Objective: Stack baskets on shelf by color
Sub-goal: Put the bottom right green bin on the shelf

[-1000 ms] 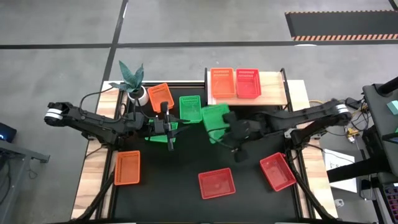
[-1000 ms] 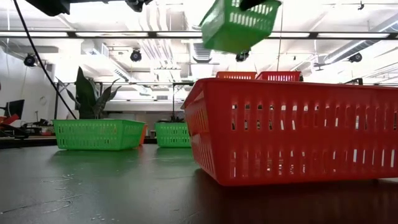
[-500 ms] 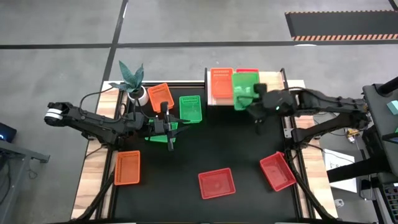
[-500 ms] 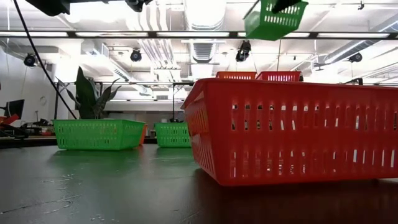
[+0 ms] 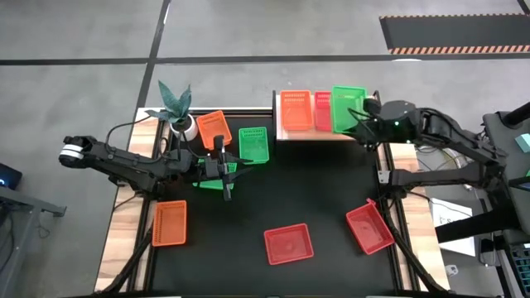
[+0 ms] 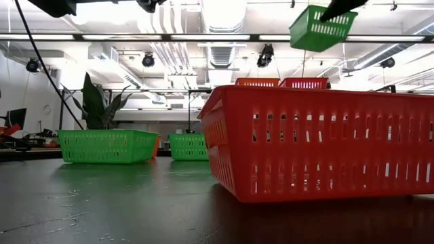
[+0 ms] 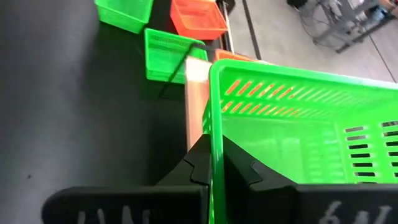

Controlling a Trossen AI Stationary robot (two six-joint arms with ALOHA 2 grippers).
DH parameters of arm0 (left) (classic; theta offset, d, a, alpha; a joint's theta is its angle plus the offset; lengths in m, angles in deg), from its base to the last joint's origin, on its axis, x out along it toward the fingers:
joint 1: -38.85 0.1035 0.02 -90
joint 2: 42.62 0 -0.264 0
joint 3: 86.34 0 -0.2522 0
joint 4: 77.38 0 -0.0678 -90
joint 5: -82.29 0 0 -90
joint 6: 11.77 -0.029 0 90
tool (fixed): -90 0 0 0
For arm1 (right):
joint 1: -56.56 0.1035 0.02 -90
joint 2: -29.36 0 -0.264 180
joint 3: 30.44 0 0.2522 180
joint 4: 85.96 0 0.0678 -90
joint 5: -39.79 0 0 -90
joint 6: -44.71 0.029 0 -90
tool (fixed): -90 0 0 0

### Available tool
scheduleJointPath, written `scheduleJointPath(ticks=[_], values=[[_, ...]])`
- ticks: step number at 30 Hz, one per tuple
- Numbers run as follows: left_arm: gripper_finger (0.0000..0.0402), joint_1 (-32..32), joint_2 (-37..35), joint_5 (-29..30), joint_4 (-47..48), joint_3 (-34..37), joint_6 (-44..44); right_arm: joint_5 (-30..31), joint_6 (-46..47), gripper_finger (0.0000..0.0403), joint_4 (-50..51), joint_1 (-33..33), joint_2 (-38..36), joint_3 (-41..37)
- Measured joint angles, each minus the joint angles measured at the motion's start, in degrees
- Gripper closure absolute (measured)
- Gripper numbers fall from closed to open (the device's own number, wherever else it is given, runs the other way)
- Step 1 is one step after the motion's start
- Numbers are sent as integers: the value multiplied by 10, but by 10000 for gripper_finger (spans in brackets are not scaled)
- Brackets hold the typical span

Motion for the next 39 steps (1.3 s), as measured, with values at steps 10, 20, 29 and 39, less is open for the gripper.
scheduleJointPath(ticks=[10, 20, 29, 39], values=[[331, 0, 0, 0, 0, -1, -14, -11, -19, 394, 1, -55, -26, -55], [331, 0, 0, 0, 0, -1, -15, -9, -55, 394, 26, -103, -38, -79], [331, 0, 0, 0, 0, -1, -15, -10, -60, 394, 109, -146, -39, -72], [331, 0, 0, 0, 0, -1, -15, -29, -44, 394, 134, -155, -38, -96]])
